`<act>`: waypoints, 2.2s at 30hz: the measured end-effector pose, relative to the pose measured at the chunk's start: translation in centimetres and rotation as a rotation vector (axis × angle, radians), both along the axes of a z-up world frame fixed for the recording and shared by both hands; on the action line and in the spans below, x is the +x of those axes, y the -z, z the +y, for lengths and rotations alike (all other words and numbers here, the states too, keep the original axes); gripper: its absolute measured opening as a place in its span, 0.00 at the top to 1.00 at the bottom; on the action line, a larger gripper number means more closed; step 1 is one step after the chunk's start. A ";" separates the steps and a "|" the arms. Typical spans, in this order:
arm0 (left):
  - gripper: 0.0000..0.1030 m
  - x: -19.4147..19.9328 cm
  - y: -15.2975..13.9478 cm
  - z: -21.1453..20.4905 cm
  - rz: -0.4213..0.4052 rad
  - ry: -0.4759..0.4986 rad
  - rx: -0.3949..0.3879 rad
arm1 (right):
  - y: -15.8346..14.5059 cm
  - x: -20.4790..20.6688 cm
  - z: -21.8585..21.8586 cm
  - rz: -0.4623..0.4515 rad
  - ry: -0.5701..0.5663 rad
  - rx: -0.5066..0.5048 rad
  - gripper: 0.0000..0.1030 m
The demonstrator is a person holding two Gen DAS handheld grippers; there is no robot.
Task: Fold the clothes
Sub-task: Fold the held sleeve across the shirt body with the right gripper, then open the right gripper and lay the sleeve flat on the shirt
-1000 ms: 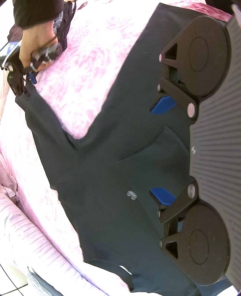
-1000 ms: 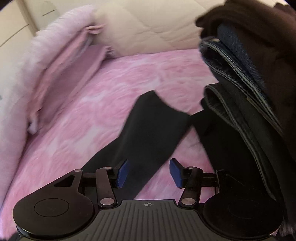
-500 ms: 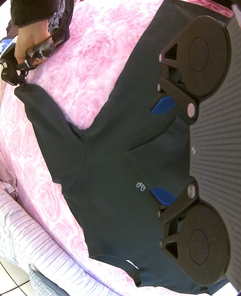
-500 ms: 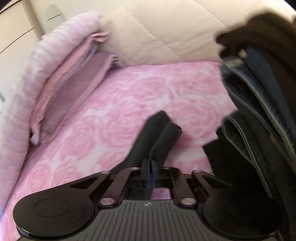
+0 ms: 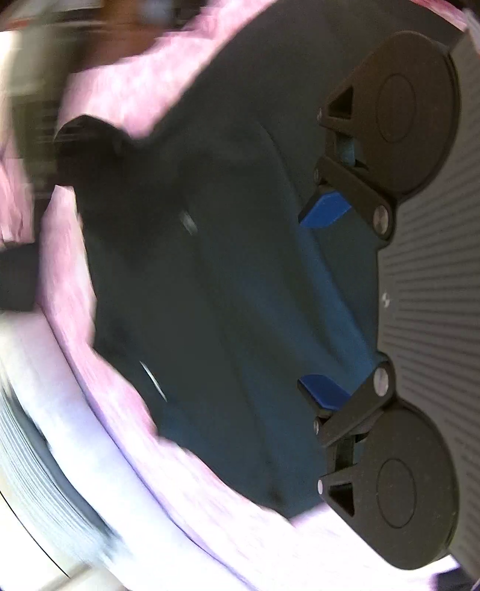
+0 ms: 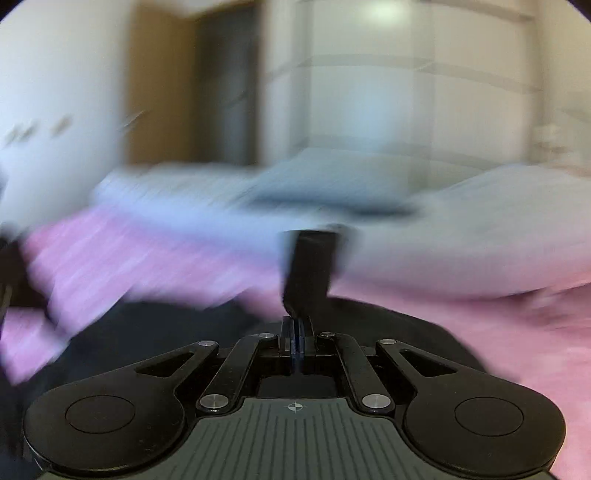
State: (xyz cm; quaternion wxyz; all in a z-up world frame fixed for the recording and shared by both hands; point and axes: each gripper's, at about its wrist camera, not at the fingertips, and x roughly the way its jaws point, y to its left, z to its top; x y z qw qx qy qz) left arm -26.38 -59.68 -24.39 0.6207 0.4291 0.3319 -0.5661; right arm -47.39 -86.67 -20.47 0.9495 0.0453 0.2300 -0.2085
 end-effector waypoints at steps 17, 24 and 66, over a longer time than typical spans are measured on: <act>0.18 7.4 0.9 8.4 0.080 -0.094 -0.063 | 1.0 6.6 6.3 0.090 -0.052 0.007 0.99; 0.18 7.3 1.8 8.7 0.014 0.027 -0.061 | 5.7 10.1 9.3 0.263 -0.151 0.048 0.99; 0.18 10.8 2.2 11.8 0.066 -0.025 -0.087 | 5.9 12.8 12.1 0.451 -0.360 -0.253 0.93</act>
